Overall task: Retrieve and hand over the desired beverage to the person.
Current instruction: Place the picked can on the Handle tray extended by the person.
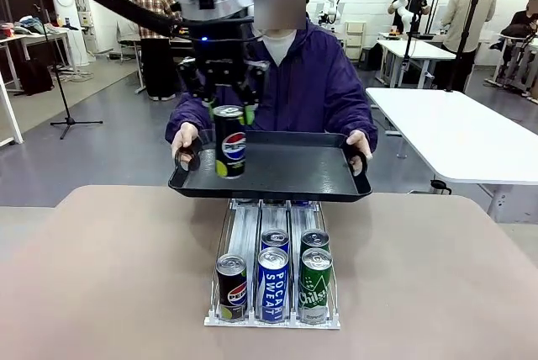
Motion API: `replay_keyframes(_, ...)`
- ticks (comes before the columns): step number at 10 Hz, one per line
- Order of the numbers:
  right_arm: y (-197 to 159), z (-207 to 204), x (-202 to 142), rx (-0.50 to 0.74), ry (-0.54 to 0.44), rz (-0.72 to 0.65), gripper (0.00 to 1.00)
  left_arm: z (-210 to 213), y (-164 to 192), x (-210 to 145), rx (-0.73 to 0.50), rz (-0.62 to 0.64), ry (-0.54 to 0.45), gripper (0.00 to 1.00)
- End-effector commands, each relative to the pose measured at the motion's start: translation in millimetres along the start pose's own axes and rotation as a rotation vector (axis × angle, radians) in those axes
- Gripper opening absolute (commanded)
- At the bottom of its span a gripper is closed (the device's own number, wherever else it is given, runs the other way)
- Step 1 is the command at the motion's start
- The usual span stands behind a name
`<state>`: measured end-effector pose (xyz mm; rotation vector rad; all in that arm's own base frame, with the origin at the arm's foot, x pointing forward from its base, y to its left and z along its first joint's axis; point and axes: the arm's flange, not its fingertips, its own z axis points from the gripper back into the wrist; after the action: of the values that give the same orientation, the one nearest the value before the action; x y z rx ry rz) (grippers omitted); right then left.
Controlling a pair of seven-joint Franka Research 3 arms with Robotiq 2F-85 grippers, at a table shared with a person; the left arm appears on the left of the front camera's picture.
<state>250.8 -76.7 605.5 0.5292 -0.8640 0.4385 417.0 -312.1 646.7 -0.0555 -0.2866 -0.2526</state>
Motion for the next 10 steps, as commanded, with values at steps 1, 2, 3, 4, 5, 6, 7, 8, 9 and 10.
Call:
replay_keyframes(1,-1,-2,0,0.025,-0.004,0.001,1.00,-13,30,7,-0.001,0.054,-0.040,0.58)
replay_keyframes(2,-1,-2,0,0.025,-0.004,0.001,1.00,-23,43,12,0.010,0.088,-0.047,0.58)
replay_keyframes(3,-1,-2,0,0.025,-0.004,0.001,1.00,-31,50,14,0.002,0.109,-0.054,0.58)
replay_keyframes(4,-1,-2,0,0.025,-0.004,0.001,1.00,-41,58,20,-0.013,0.122,-0.077,0.58)
replay_keyframes(5,-1,-2,0,0.025,-0.004,0.001,1.00,-48,58,19,-0.021,0.129,-0.090,0.58)
replay_keyframes(6,-1,-2,0,0.025,-0.004,0.001,1.00,-54,58,23,-0.008,0.133,-0.103,0.58)
replay_keyframes(7,-1,-2,0,0.025,-0.004,0.001,1.00,-62,57,25,0.015,0.122,-0.102,0.58)
replay_keyframes(8,-1,-2,0,0.025,-0.004,0.001,1.00,-69,55,25,0.032,0.117,-0.092,0.58)
replay_keyframes(9,-1,-2,0,0.025,-0.004,0.001,1.00,-73,52,27,0.041,0.111,-0.084,0.58)
replay_keyframes(10,-1,-2,0,0.025,-0.004,0.001,1.00,-75,50,27,0.034,0.106,-0.080,0.58)
